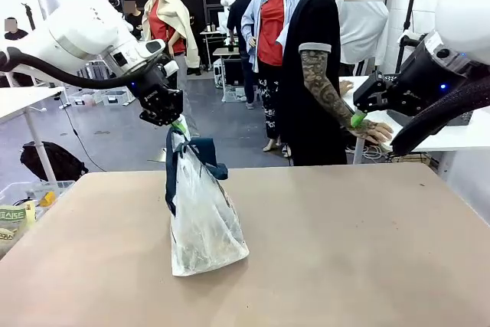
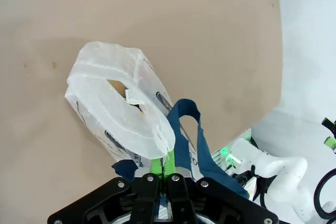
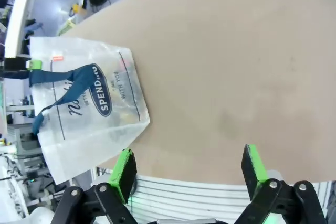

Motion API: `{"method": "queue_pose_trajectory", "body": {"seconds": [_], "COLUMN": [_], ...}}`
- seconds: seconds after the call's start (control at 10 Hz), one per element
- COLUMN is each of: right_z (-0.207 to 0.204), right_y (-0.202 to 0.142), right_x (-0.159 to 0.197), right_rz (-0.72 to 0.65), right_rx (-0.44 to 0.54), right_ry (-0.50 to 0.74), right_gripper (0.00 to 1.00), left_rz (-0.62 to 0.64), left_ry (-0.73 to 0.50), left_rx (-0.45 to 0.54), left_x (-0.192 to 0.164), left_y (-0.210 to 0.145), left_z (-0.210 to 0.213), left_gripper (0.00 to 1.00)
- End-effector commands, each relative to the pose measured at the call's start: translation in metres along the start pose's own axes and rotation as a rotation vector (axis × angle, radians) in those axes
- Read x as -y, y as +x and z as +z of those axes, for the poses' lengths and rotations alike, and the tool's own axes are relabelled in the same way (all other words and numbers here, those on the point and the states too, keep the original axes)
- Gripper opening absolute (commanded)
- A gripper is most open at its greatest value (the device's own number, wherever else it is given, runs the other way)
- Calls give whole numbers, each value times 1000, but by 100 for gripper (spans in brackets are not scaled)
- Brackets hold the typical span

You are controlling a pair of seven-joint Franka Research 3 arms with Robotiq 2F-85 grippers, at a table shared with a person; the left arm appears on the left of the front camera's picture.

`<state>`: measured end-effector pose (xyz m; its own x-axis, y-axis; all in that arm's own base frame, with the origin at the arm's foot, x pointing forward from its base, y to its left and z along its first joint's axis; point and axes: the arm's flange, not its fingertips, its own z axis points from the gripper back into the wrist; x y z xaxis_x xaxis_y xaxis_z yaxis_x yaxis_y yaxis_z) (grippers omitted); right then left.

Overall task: Transfer purchased items from the store into the shopping bag.
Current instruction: Move the Reusable shopping bag to the right side of the table.

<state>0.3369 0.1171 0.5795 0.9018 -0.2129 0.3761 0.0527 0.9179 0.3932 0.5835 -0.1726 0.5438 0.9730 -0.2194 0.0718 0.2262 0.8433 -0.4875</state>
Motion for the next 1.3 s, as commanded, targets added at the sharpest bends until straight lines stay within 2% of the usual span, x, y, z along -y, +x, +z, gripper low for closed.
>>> {"method": "queue_pose_trajectory", "body": {"seconds": [0.0,0.3,0.6,0.7,0.9,1.0,1.1,1.2], "right_z": [0,0,0,0,0,0,0,0], "right_y": [5,5,5,5,5,5,5,5], "right_x": [-4,-4,-4,-4,-4,-4,-4,-4], "right_rz": [33,33,33,33,33,33,33,33], "right_rx": [-17,-17,-17,-17,-17,-17,-17,-17], "right_ry": [-2,-2,-2,-2,-2,-2,-2,-2], "right_gripper": [100,100,100,100,100,100,100,100], "left_rz": [4,107,279,349,452,465,477,570], "left_ry": [26,28,15,12,46,77,98,117], "left_rx": [53,130,250,257,209,200,203,199], "left_x": [-8,-31,-68,-86,-124,-138,-150,-164], "left_y": [-34,-76,-125,-134,-144,-142,-136,-125], "left_z": [24,88,149,169,198,205,210,216], "left_gripper": [0,0,0,0,0,0,0,0]}}
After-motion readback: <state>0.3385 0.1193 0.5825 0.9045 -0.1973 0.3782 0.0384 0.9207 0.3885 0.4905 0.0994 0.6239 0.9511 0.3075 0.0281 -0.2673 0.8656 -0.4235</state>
